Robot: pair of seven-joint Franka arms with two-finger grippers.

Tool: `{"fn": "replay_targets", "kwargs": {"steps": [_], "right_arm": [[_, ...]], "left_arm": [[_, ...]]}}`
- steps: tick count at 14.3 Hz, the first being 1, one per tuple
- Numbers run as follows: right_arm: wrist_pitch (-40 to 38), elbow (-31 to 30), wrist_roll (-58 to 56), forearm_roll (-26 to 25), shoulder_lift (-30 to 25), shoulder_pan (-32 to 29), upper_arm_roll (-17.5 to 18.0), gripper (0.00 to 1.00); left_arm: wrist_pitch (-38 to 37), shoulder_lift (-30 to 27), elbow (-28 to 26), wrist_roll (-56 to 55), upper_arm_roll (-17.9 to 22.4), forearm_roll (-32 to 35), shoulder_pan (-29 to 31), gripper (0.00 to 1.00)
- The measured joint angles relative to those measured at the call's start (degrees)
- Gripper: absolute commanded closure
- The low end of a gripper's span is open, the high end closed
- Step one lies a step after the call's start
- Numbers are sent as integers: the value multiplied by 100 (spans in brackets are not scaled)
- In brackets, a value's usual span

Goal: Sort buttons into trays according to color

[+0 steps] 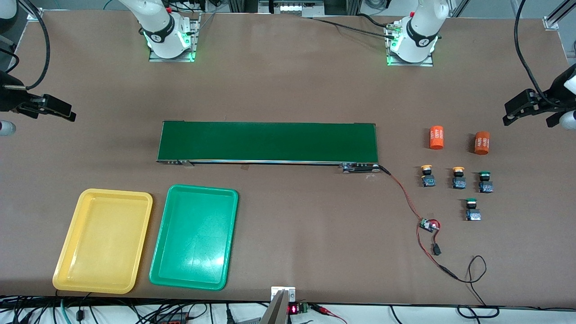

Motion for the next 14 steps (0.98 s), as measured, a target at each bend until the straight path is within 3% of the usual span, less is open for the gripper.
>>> {"fn": "replay_targets", "kwargs": {"steps": [11,14], "right_arm": [[26,0,25,1,37,7,-3,0],[29,1,28,1,38,6,-6,0]], "left_arm": [[-168,16,-5,0,12,0,77,0],[-540,132,-43,0,1,4,73,0]]}}
